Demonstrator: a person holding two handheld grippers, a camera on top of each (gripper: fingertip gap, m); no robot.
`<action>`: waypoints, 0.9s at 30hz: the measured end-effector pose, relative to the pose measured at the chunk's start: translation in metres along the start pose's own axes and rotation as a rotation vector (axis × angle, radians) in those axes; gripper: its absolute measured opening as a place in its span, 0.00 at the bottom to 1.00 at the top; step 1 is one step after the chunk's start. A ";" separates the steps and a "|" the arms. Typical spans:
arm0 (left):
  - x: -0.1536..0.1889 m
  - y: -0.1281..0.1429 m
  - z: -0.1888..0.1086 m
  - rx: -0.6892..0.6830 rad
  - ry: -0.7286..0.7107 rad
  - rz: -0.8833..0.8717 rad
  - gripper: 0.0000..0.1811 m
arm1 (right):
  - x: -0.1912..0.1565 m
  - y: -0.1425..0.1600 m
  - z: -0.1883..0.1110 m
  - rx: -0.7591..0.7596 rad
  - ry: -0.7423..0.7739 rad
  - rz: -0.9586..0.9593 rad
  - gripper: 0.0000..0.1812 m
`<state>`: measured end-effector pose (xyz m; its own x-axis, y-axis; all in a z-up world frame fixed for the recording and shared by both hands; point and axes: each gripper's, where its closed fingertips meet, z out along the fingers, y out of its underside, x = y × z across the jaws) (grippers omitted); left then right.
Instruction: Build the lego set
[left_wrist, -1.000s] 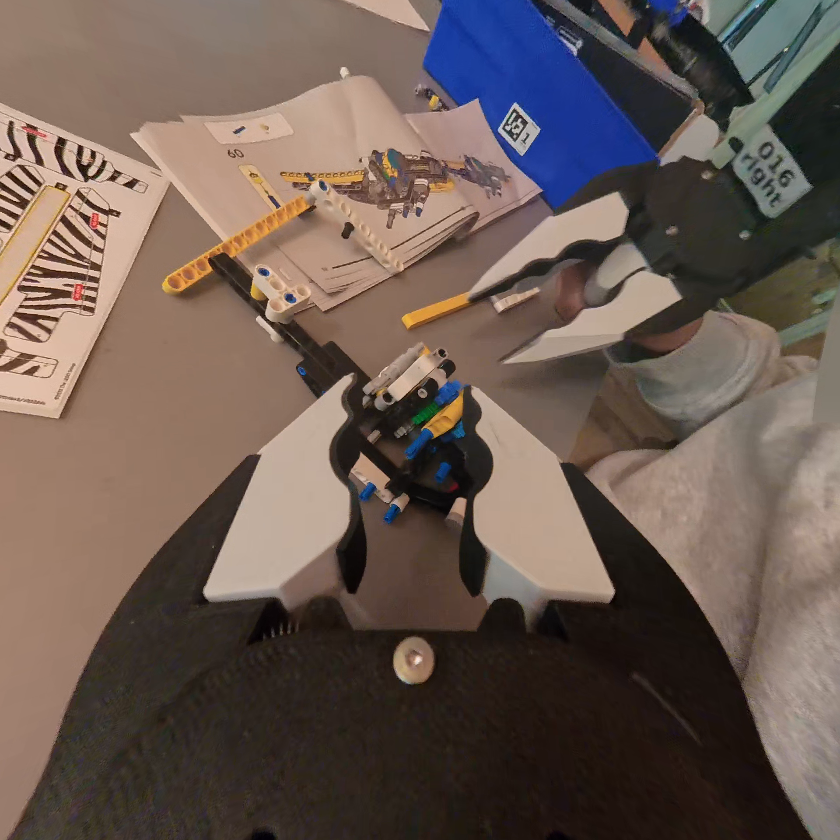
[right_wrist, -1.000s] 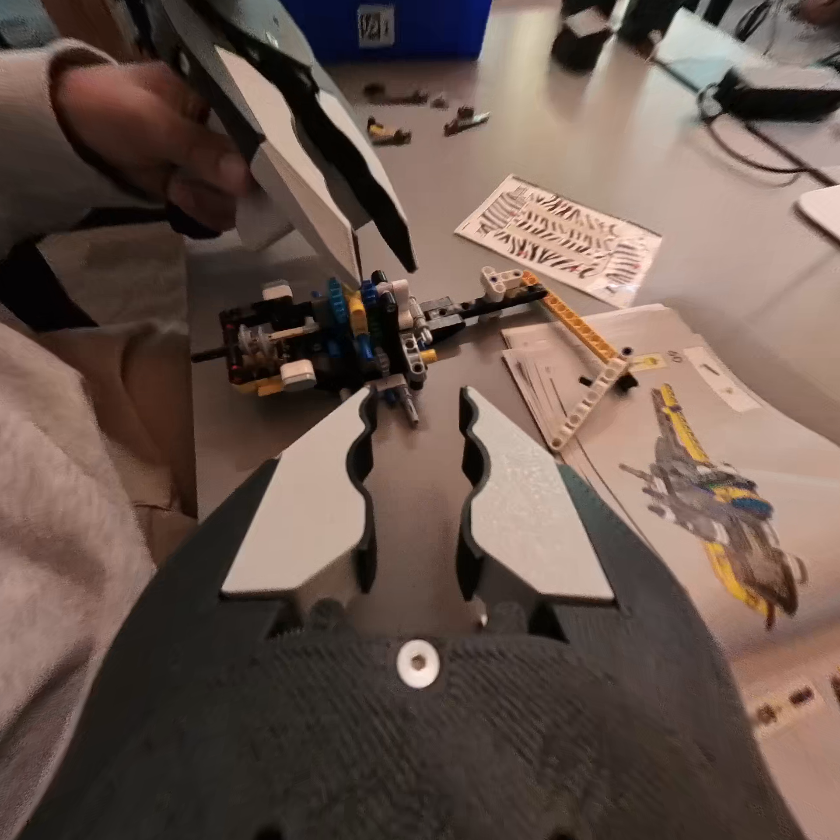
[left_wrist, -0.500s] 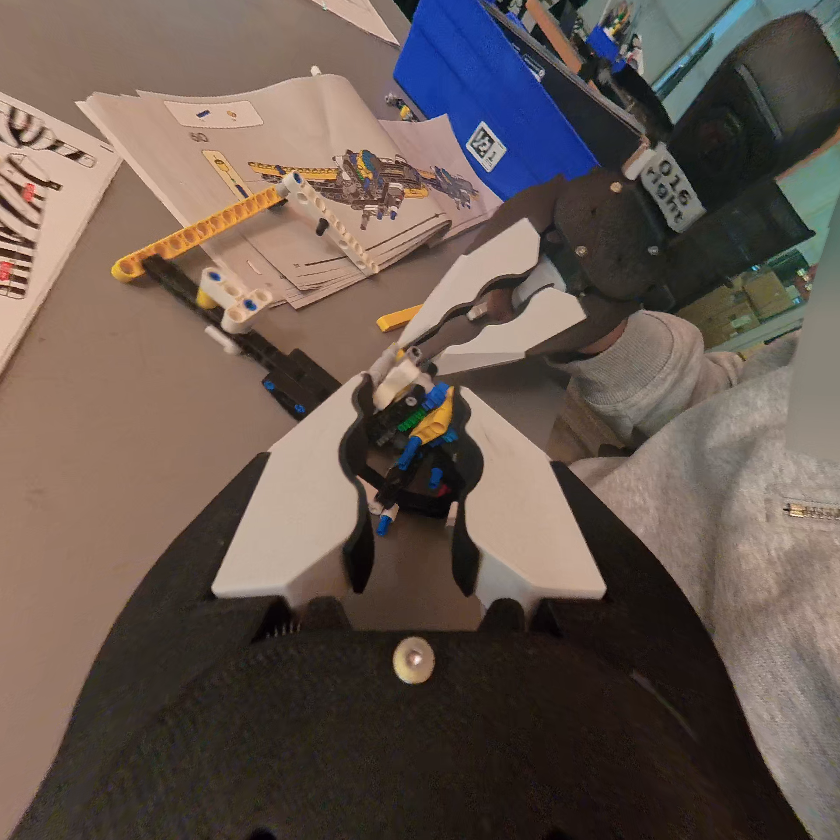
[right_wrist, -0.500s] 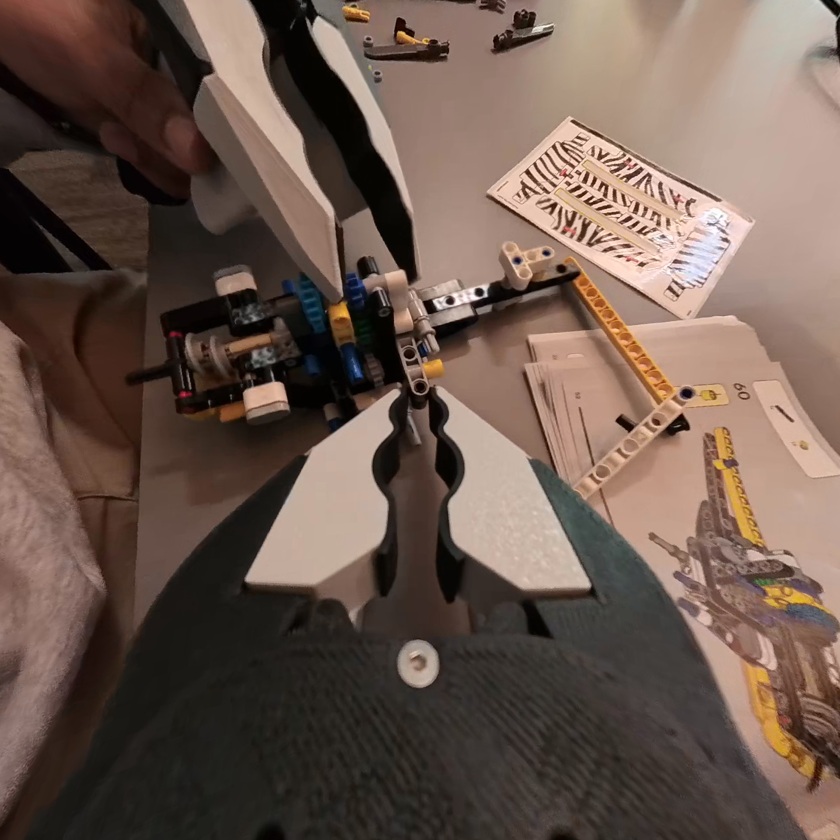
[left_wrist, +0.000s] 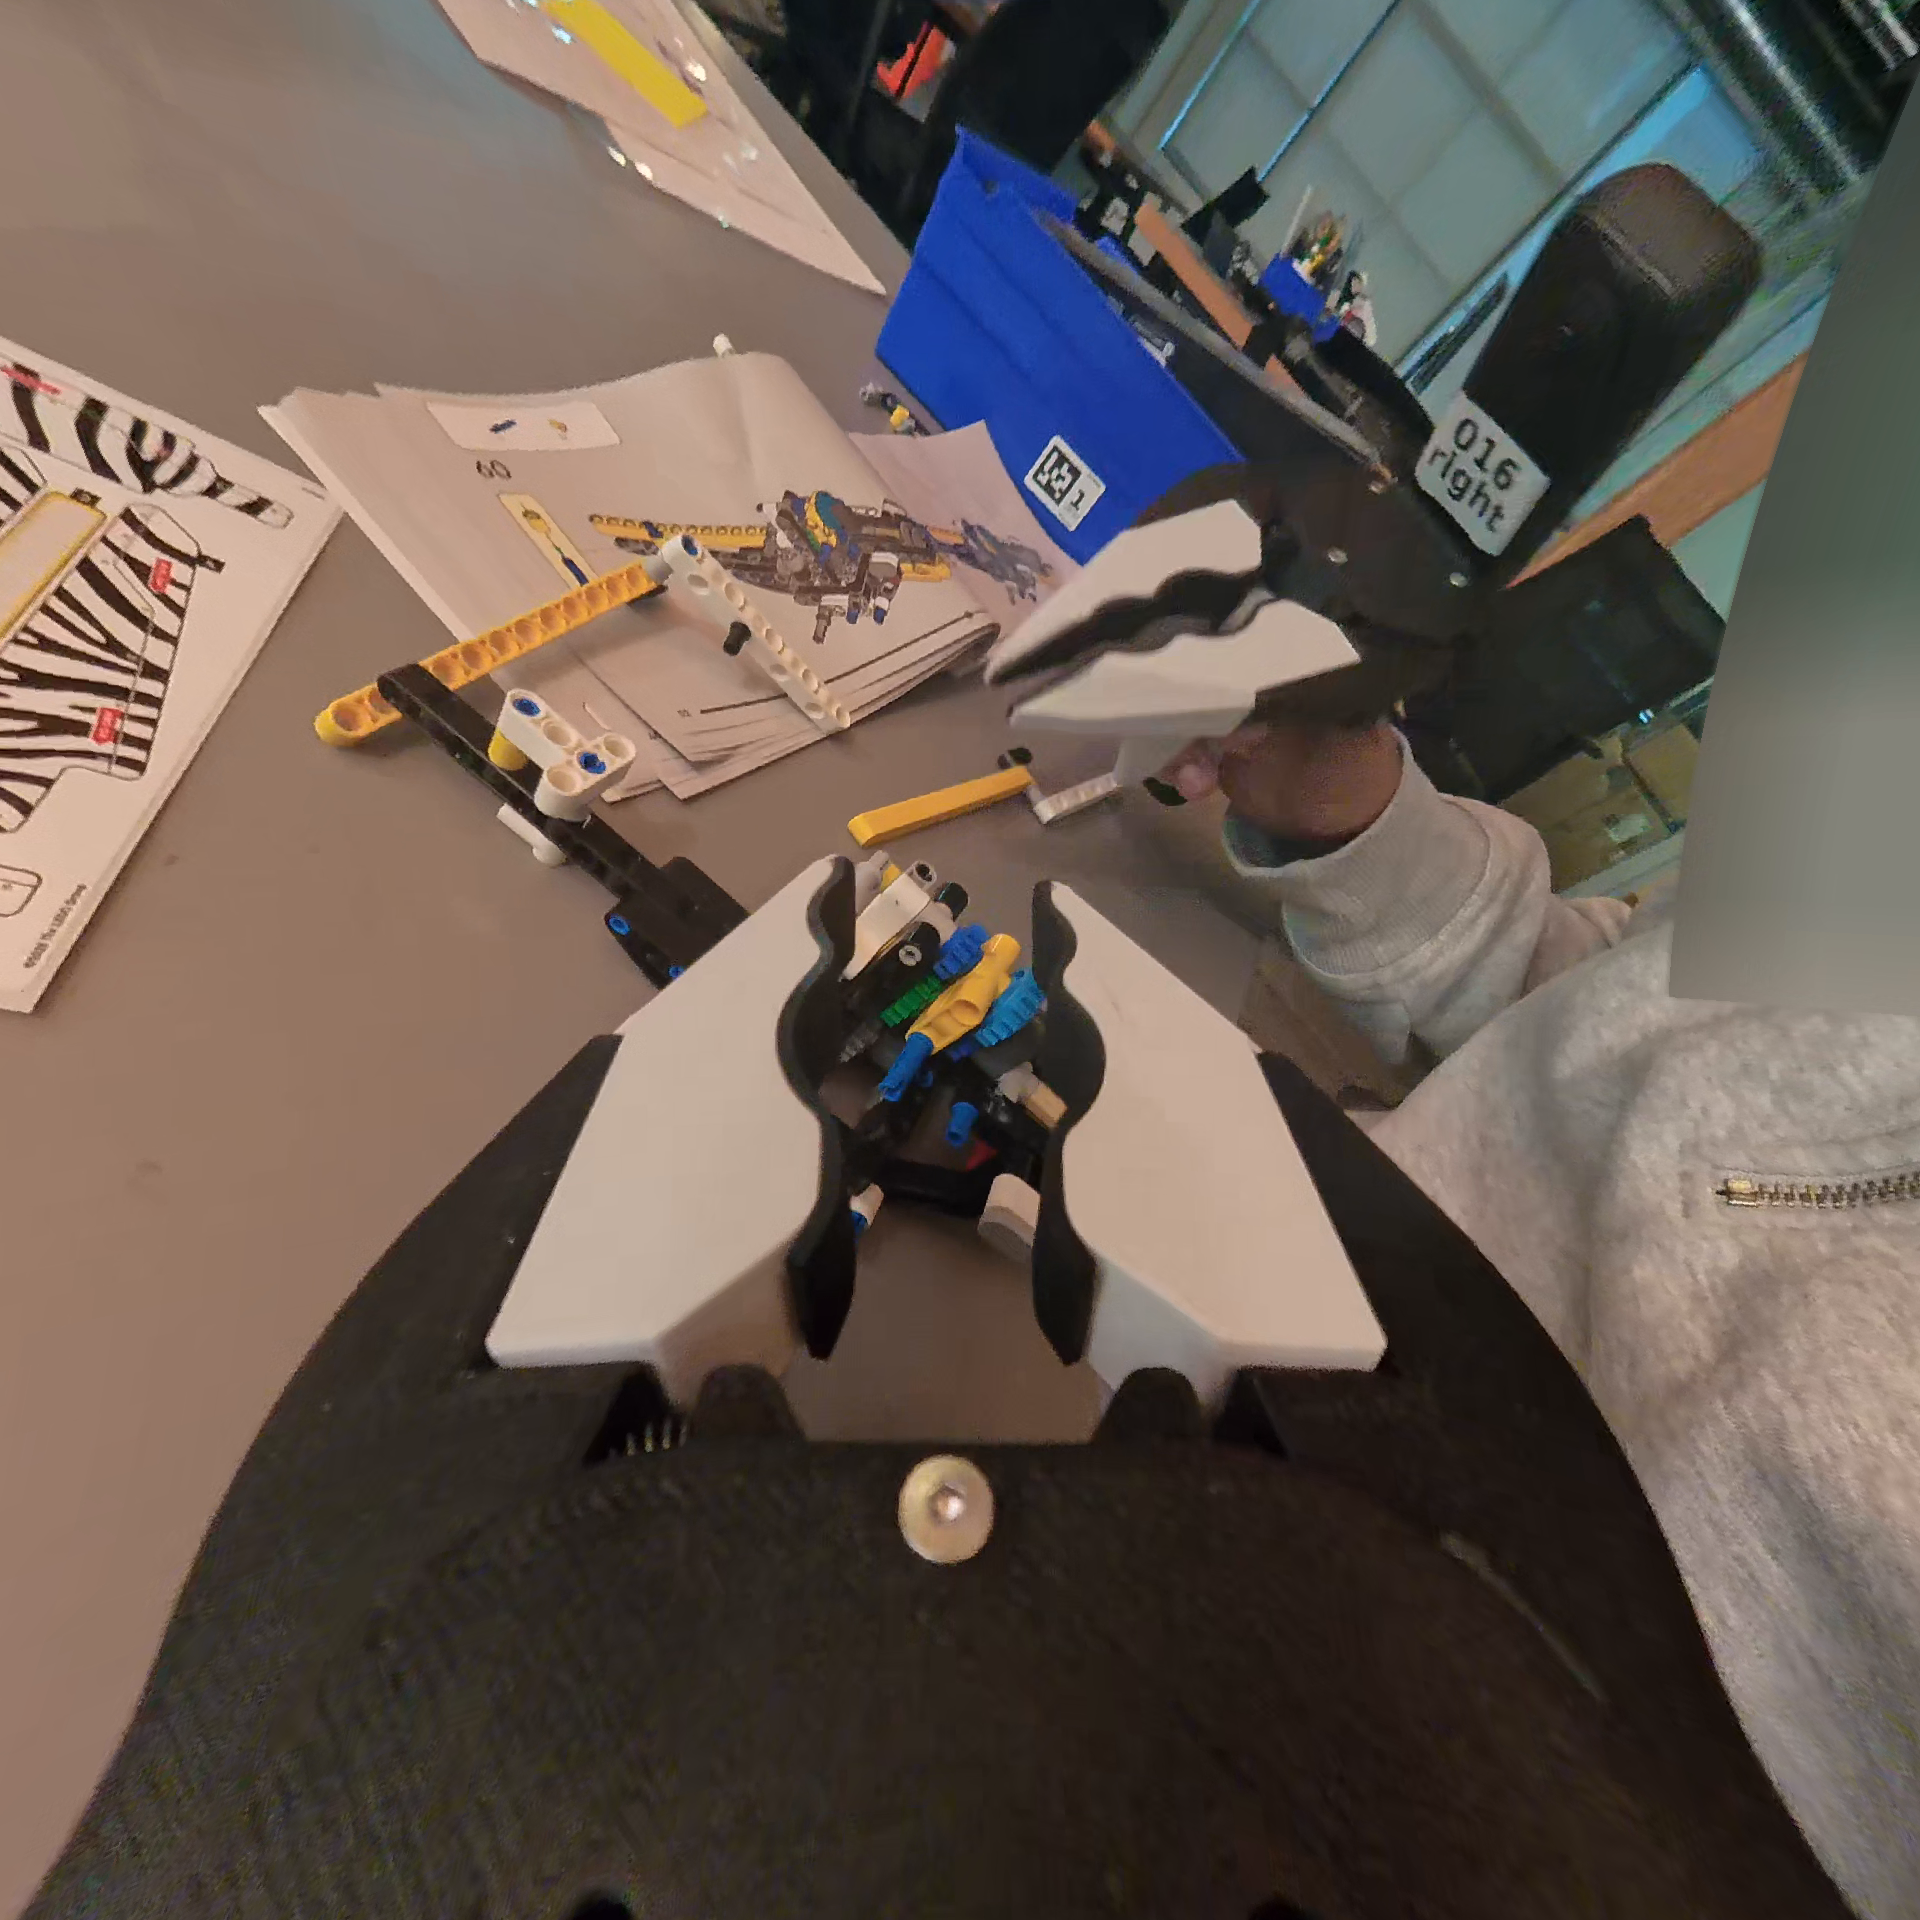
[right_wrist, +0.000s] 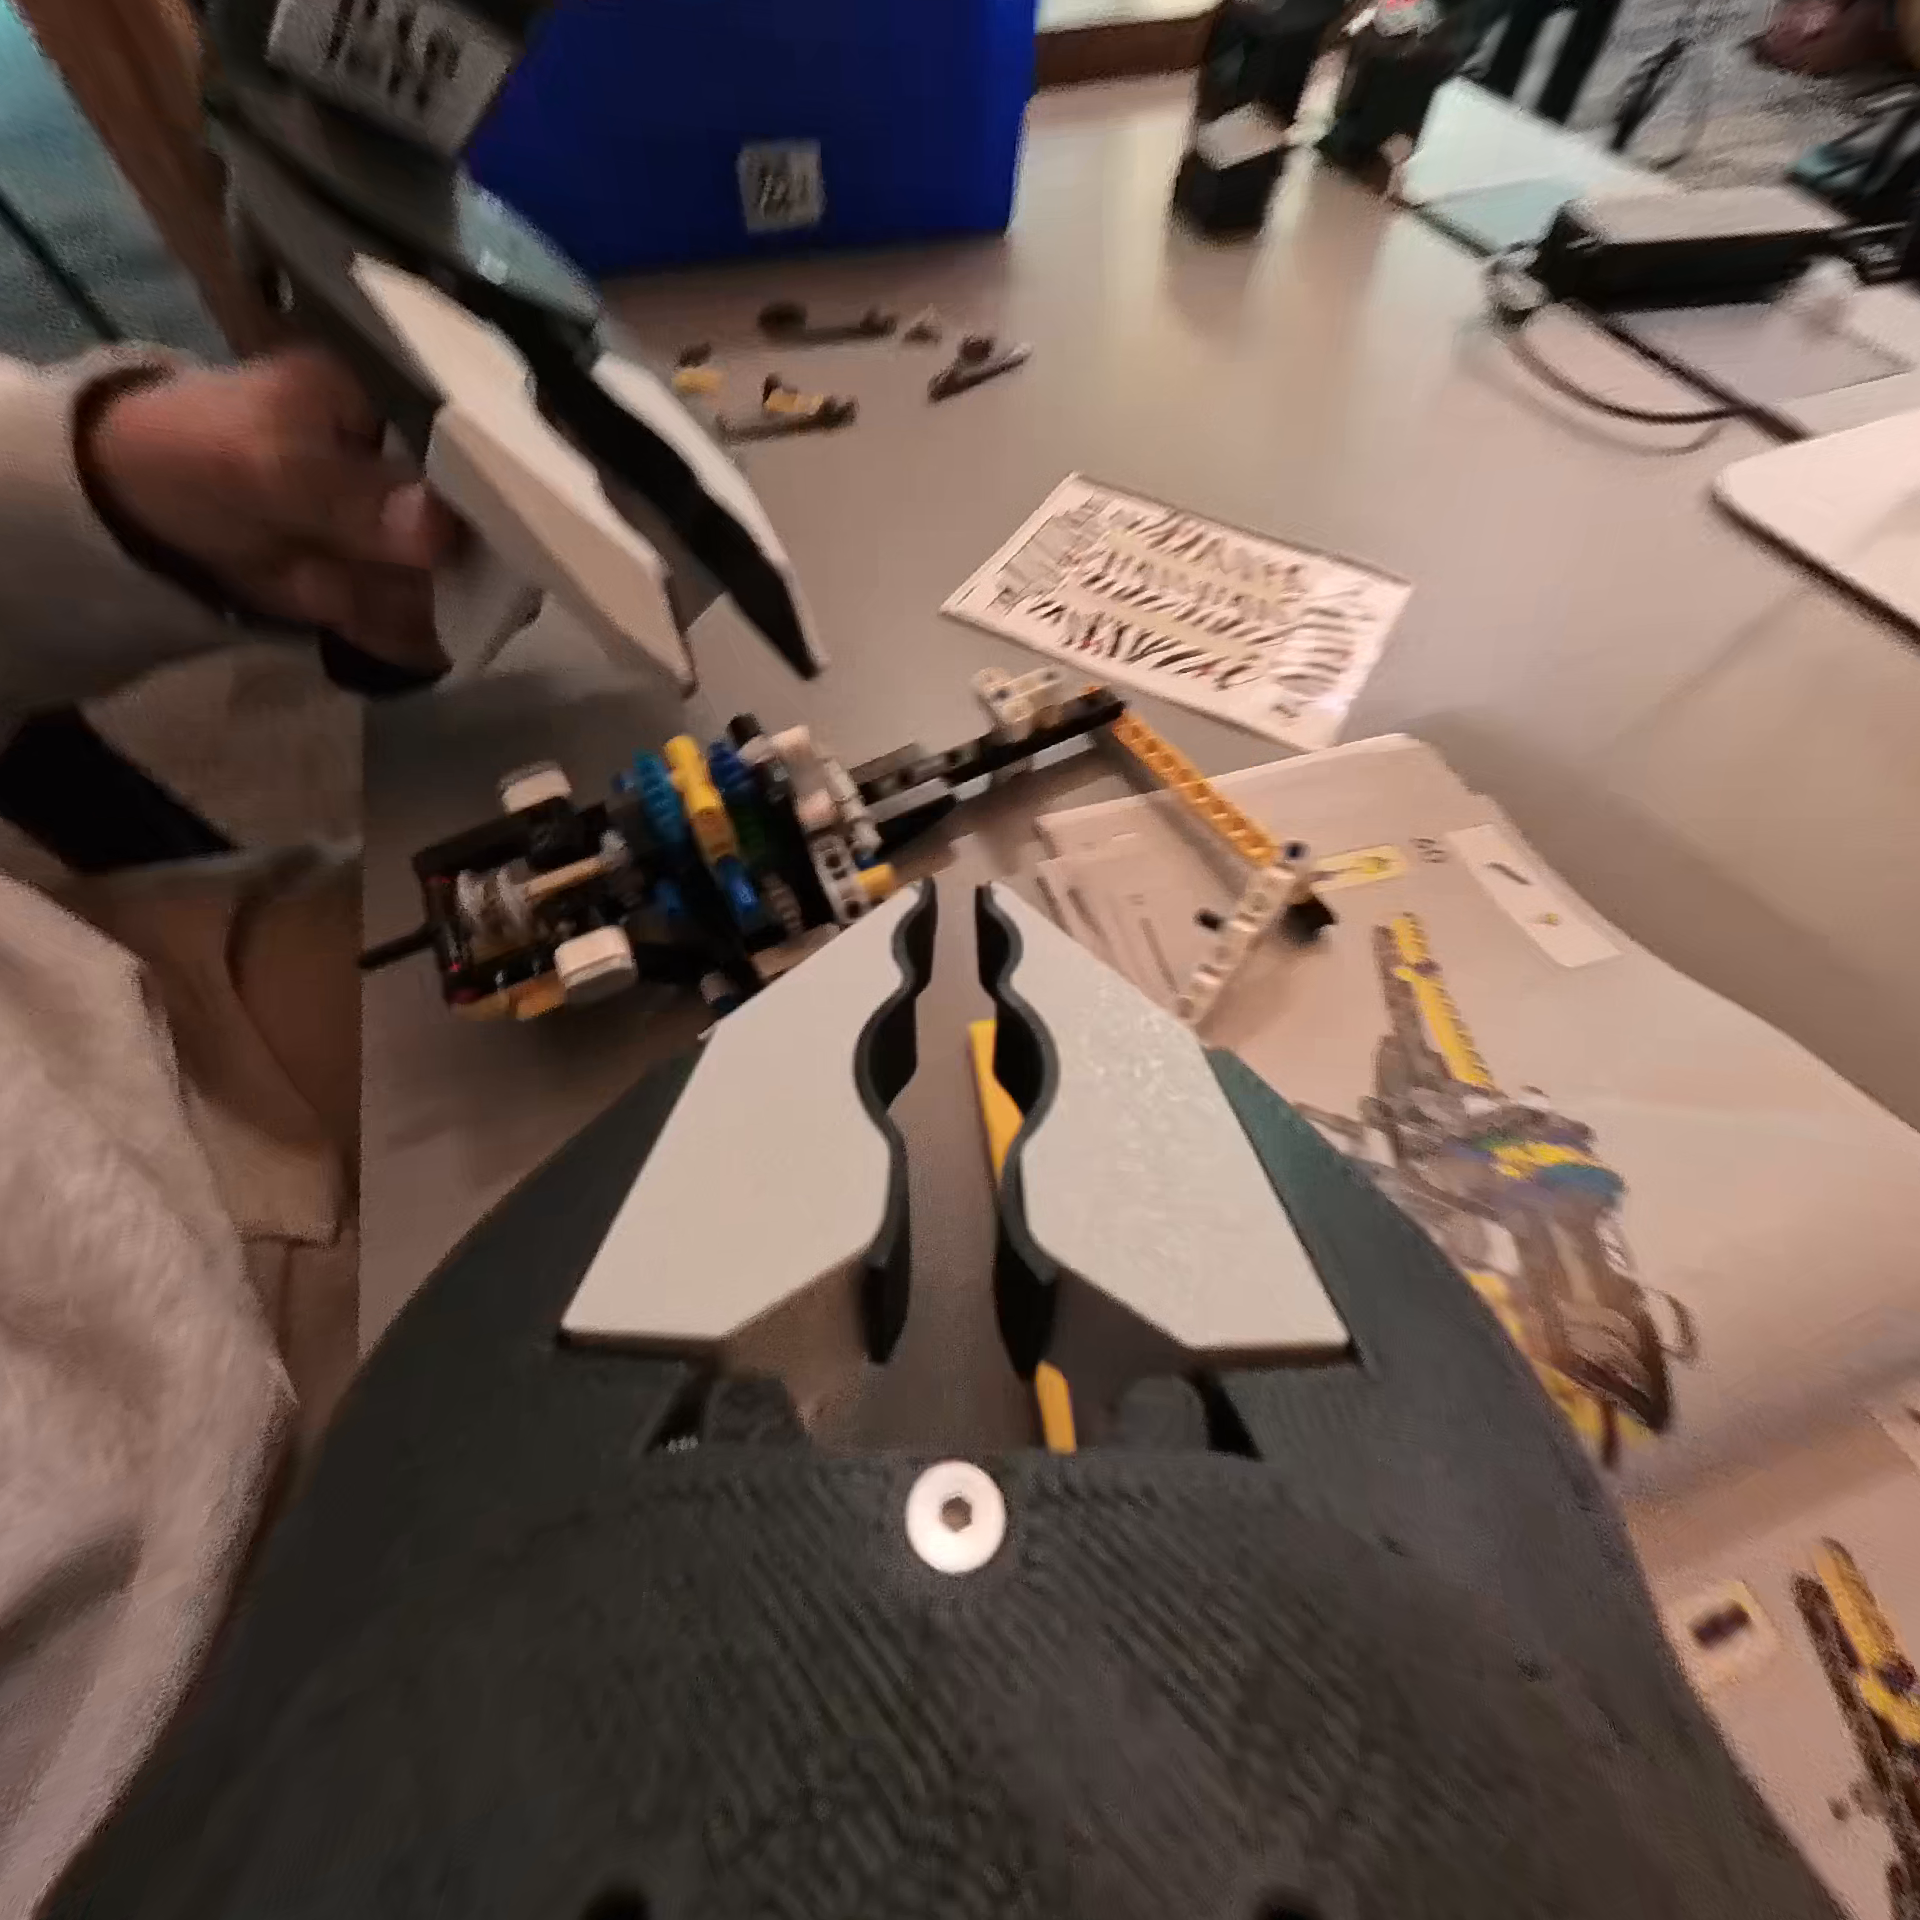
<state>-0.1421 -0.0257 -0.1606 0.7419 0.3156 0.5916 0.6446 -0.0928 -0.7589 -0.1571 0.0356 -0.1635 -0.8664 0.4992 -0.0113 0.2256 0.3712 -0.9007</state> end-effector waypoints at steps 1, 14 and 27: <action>0.000 -0.002 -0.001 0.013 0.003 0.004 0.18 | 0.011 -0.003 -0.005 0.030 0.028 0.039 0.04; -0.001 -0.005 -0.001 0.045 -0.018 0.042 0.18 | 0.067 0.048 0.037 -0.334 0.238 0.173 0.06; 0.021 -0.028 0.003 0.131 0.000 0.092 0.18 | 0.052 -0.031 -0.017 0.062 0.501 -0.367 0.04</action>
<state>-0.1446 -0.0135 -0.1279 0.7966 0.3111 0.5184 0.5447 0.0027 -0.8386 -0.2012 0.0636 -0.1286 -0.5649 0.6598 0.4956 -0.0869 0.5497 -0.8309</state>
